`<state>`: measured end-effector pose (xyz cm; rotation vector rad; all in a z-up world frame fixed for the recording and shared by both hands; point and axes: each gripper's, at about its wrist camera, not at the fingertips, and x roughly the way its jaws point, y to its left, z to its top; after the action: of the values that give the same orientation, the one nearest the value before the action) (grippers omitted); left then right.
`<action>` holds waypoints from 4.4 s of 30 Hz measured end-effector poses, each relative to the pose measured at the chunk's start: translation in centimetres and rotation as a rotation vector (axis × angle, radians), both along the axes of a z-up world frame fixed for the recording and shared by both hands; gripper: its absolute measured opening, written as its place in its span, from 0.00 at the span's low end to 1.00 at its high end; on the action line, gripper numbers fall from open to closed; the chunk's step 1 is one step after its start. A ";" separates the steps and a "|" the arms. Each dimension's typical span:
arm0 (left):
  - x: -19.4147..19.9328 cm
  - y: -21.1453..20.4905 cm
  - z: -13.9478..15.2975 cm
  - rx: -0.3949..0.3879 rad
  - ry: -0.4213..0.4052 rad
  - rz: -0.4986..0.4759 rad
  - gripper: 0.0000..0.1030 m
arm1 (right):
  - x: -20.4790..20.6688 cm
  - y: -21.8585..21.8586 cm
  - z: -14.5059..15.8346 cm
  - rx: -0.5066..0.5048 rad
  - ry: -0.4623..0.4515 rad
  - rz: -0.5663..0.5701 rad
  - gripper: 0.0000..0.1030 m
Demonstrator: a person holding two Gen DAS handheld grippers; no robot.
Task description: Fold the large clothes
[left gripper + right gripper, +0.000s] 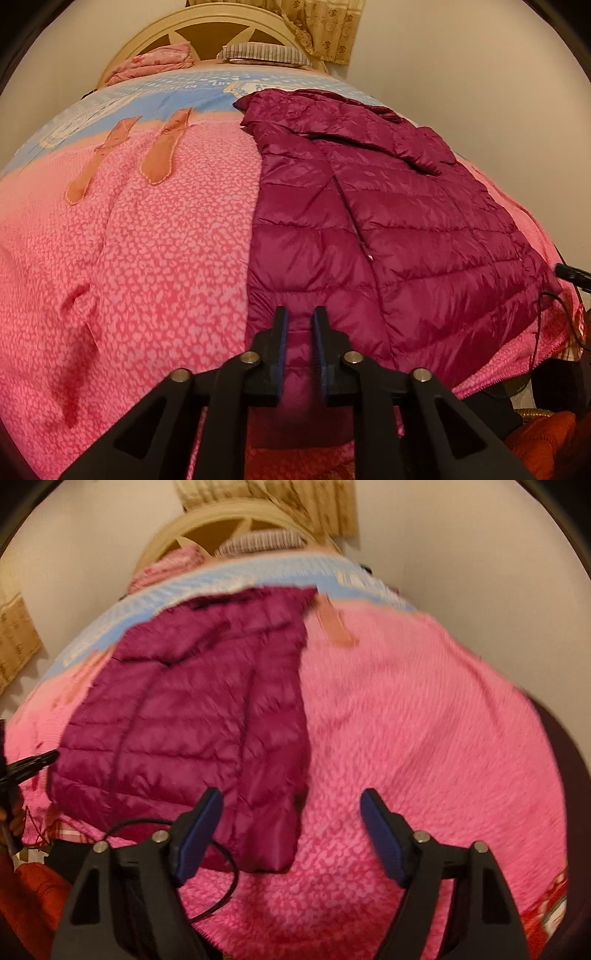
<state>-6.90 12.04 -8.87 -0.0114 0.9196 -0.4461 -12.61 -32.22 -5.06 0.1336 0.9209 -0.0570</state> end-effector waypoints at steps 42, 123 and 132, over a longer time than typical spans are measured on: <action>4.1 4.6 11.1 -0.202 -0.190 0.035 0.00 | 7.4 -0.2 8.3 0.477 -0.245 0.160 0.11; 43.5 -16.9 -0.5 0.231 -0.087 0.208 0.01 | 45.6 -6.4 -4.0 -0.015 -0.004 -0.230 0.86; 43.5 -16.3 -0.5 0.187 -0.076 0.222 0.01 | 40.9 -5.5 0.0 -0.125 -0.143 -0.282 0.69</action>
<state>36.64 -4.29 -9.35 0.0726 0.8712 -0.1526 28.30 -37.74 -5.02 0.1488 0.7488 -0.3620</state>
